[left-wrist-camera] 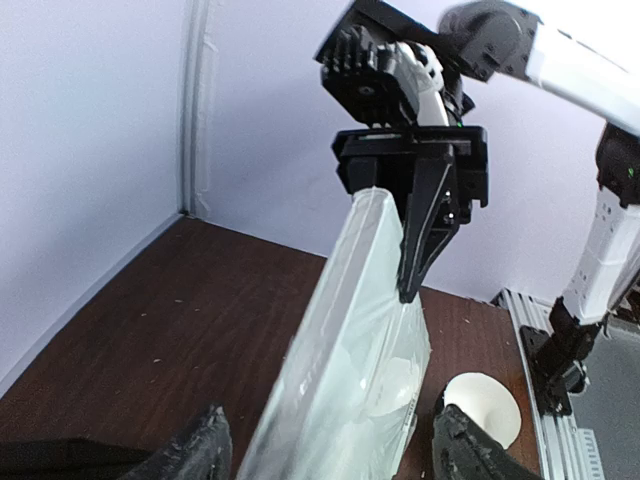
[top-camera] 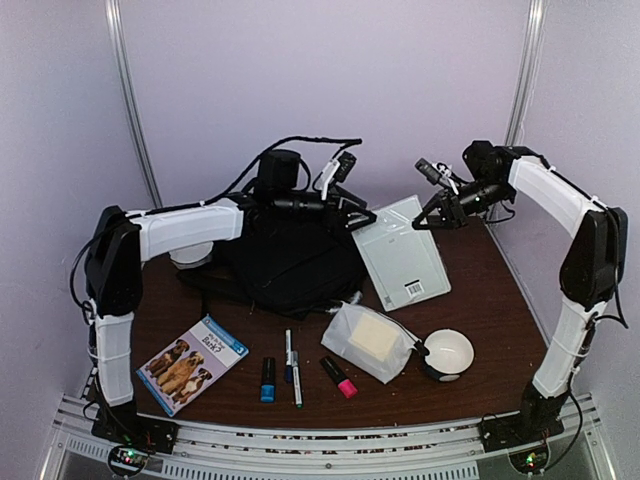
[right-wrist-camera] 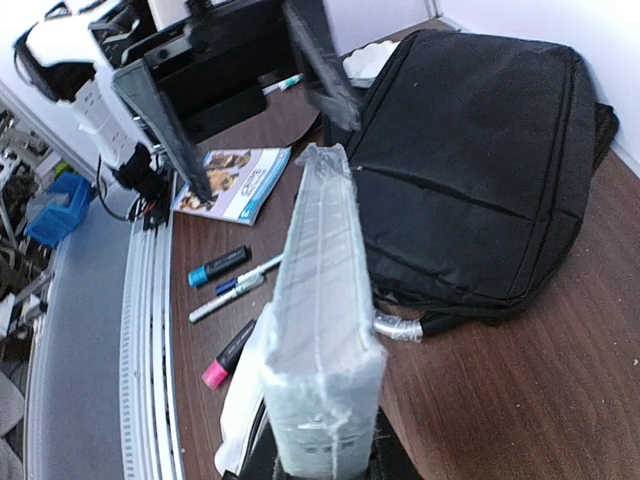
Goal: Pack the student bag
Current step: Pass from the left arm to the right, then pass from the right arm to the left
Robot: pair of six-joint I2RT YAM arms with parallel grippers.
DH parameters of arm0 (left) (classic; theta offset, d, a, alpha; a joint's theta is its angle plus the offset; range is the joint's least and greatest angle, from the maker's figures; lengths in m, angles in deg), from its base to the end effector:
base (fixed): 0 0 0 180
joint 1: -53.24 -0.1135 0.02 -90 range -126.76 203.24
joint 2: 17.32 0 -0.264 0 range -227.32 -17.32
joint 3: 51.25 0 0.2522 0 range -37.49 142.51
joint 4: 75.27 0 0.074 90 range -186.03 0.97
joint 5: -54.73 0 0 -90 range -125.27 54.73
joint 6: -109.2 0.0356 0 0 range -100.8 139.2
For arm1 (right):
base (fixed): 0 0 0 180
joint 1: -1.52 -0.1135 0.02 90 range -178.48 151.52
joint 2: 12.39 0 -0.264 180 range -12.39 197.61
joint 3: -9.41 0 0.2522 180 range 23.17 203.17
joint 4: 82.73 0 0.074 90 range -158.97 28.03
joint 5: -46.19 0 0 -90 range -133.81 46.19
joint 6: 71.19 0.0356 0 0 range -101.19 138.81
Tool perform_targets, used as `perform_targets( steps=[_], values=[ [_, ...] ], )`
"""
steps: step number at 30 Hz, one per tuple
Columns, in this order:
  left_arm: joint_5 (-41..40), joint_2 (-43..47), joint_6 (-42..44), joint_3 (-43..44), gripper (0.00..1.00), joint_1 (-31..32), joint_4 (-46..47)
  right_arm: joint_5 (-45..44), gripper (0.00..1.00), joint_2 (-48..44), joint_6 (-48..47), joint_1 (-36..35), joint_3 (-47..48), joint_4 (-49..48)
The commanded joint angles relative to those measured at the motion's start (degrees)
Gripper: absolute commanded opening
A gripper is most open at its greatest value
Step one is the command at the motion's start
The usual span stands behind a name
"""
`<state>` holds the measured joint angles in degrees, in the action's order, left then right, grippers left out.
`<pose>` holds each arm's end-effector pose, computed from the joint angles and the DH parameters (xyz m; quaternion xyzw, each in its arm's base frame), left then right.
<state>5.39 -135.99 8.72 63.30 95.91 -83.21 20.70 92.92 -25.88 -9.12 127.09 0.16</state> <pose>0.3497 -0.3539 0.3059 0.4121 0.6399 -0.5054 0.4066 0.3536 0.0991 0.3380 -0.4670 0.6963 0.4611 0.2908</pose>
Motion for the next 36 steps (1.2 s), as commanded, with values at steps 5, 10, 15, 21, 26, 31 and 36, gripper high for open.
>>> perform_targets(
  steps=[5,10,15,21,26,31,36],
  values=[
    [-12.28,17.99,-23.6,-23.25,0.8,-4.13,30.1,4.39,0.0,-10.18,45.46,-0.27,0.27,-37.36],
    [-12.78,18.41,-29.46,-29.67,0.81,-3.84,38.17,8.2,0.0,-12.11,73.22,-0.35,-6.49,-66.18],
    [-14.05,15.96,-30.3,-29.55,0.81,-3.75,40.21,9.16,0.0,-11.22,86.41,-0.35,-9.22,-79.86],
    [-7.45,11.35,-33.66,-24.29,0.81,-3.3,41.27,9.54,0.0,-11.87,86.99,-0.45,-11.38,-79.76],
    [1.15,6.48,-39.42,-18.91,0.72,-3.28,44.0,10.43,0.0,-12.26,86.87,-0.85,-13.3,-79.12],
    [8.3,2.31,-46.07,-14.26,0.49,-3.3,49.04,9.1,0.0,-11.53,80.51,-0.9,-12.88,-70.96],
    [10.97,-0.21,-51.41,-11.68,0.16,-3.3,52.87,6.12,0.0,-11.52,74.82,-0.9,-12.3,-64.35]
  ],
)
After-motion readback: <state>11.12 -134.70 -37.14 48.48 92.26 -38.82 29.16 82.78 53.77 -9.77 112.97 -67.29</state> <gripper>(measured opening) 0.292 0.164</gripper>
